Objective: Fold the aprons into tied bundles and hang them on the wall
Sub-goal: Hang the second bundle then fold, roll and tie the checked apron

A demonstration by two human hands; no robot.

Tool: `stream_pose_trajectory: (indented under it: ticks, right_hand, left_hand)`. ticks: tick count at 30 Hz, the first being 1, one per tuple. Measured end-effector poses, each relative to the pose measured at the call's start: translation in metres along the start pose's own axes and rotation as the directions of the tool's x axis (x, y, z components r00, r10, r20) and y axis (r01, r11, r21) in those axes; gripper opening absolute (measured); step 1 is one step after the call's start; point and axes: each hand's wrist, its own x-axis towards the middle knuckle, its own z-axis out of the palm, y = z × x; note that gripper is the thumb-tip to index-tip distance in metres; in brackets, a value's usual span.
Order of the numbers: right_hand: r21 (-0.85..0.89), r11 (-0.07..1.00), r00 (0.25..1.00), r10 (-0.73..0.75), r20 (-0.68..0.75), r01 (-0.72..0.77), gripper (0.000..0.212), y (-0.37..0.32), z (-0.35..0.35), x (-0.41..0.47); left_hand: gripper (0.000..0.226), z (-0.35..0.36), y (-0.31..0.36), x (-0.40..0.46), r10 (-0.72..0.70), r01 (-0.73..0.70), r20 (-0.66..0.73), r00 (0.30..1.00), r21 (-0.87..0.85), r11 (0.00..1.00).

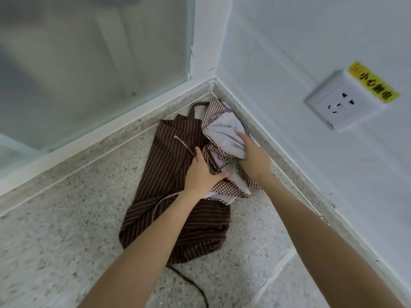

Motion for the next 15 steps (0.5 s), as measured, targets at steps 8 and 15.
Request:
stream_pose_trajectory:
  ticks: [8,15]
  right_hand:
    - [0.468,0.882,0.993,-0.011,-0.119,0.066,0.061,0.000,-0.066,-0.064]
    - [0.481,0.850,0.975,-0.159,-0.153,0.214,0.056,-0.016,-0.082,-0.173]
  left_hand:
    - [0.014,-0.007,0.012,-0.049,0.176,-0.259,-0.358,0.917,-0.198,0.945]
    - [0.032,-0.048,-0.010,-0.155,0.224,-0.348,-0.511,0.830,-0.161,0.923]
